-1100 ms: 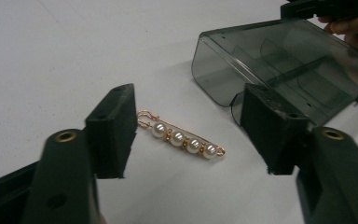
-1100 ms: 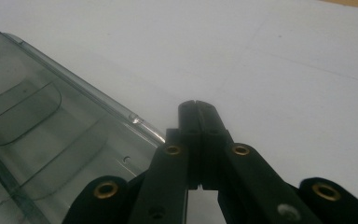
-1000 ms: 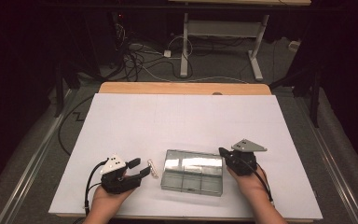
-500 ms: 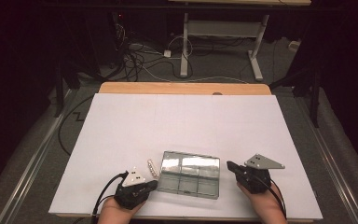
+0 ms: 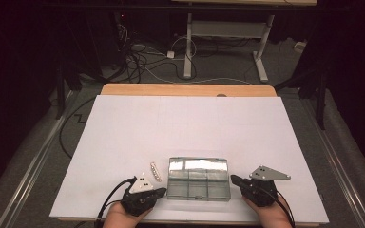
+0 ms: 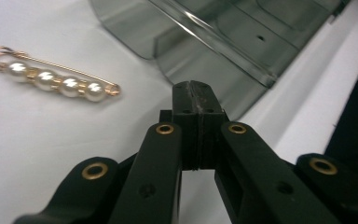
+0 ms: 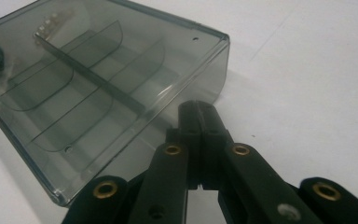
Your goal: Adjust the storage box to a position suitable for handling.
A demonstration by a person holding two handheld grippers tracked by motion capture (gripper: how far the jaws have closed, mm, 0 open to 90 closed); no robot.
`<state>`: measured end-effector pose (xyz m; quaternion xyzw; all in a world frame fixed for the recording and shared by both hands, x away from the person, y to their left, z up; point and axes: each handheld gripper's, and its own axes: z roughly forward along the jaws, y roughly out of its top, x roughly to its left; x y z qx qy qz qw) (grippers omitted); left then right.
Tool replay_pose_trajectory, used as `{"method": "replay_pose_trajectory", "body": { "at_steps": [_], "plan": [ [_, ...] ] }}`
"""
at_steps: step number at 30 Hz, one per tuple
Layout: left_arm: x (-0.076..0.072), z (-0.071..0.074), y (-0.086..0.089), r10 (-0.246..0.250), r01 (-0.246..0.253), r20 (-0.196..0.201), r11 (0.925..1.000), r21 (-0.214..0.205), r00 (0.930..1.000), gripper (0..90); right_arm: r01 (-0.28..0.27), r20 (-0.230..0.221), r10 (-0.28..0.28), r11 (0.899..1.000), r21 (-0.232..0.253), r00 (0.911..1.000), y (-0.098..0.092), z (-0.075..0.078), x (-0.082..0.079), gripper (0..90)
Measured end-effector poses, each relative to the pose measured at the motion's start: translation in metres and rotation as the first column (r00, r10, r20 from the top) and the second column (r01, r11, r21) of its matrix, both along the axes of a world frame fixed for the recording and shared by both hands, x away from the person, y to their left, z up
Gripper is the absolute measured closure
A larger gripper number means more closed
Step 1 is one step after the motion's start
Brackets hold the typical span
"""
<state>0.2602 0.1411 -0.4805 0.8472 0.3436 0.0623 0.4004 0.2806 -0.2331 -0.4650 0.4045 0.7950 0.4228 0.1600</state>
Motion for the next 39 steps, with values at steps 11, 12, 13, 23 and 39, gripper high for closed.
{"method": "replay_pose_trajectory", "body": {
  "at_steps": [11,12,13,23,39],
  "plan": [
    [0.010,0.003,0.018,0.120,-0.119,0.037,0.9924,-0.031,0.9921,87.0,-0.021,-0.009,0.021,1.000,-0.005,0.9997,0.003,-0.001,-0.001,90.0],
    [0.011,0.003,0.021,0.138,-0.136,0.038,0.9900,-0.035,0.9897,87.1,-0.016,-0.007,0.016,1.000,-0.016,0.9998,0.005,-0.001,-0.001,90.0],
    [0.011,0.003,0.022,0.147,-0.145,0.038,0.9885,-0.041,0.9884,87.1,-0.016,-0.008,0.016,1.000,-0.011,0.9998,0.005,-0.002,-0.001,90.0],
    [0.011,0.010,0.034,0.166,-0.156,0.082,0.9811,-0.114,0.9827,87.1,-0.002,-0.009,0.001,1.000,-0.008,1.0000,0.008,-0.002,-0.001,90.0],
    [0.014,0.013,0.042,0.190,-0.179,0.070,0.9738,-0.140,0.9793,87.3,0.004,0.031,-0.005,0.999,0.045,0.9995,0.002,0.005,0.000,90.0]
  ]
}}
